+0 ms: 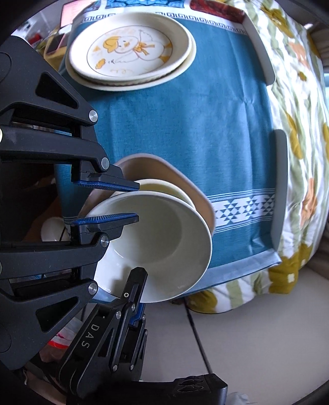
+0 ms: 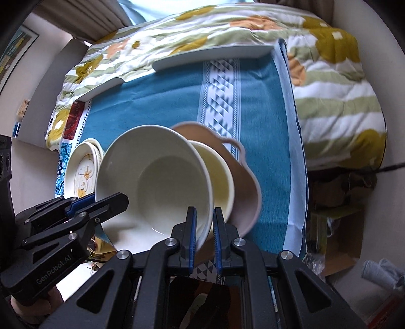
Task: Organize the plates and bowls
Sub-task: 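Carry the white bowl and lower it into the cream bowl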
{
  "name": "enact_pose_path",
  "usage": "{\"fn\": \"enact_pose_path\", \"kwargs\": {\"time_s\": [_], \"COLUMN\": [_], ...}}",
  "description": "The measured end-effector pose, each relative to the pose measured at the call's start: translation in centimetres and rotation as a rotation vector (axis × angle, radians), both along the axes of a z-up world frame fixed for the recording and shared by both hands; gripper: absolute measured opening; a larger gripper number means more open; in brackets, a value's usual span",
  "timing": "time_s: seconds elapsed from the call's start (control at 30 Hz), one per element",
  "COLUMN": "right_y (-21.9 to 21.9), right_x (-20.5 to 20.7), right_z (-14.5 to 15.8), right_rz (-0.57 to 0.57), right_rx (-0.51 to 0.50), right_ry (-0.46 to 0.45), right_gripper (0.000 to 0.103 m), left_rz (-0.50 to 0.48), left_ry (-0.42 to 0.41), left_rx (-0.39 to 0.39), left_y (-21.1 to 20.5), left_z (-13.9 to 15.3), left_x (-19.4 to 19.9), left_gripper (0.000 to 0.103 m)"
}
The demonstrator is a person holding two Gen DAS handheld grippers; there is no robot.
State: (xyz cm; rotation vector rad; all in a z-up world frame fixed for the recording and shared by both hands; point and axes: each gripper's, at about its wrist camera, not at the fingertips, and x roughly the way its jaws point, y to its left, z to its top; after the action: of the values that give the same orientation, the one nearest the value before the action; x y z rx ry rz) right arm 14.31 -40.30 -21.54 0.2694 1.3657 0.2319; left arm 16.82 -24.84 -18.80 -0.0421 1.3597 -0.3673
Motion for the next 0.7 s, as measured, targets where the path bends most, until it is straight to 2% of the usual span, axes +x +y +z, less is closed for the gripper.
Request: {"fn": "enact_pose_path", "kwargs": {"time_s": [0.27,0.7], "right_y": [-0.4,-0.7], "right_x": [0.1,0.6], "right_z": [-1.0,-1.3], "right_rz": [-0.009,-0.007], "right_rx": [-0.002,-0.009], "right_ry": [0.005,0.016], "right_gripper": [0.011,0.012], "left_rz": [-0.045,-0.078], "left_ry": [0.017,-0.007], "left_rx": [0.064,0.157], "left_y": [-1.2,-2.4], "left_z": [-1.6,-2.0], "left_x": [0.9,1.4], "left_gripper": [0.015,0.015]}}
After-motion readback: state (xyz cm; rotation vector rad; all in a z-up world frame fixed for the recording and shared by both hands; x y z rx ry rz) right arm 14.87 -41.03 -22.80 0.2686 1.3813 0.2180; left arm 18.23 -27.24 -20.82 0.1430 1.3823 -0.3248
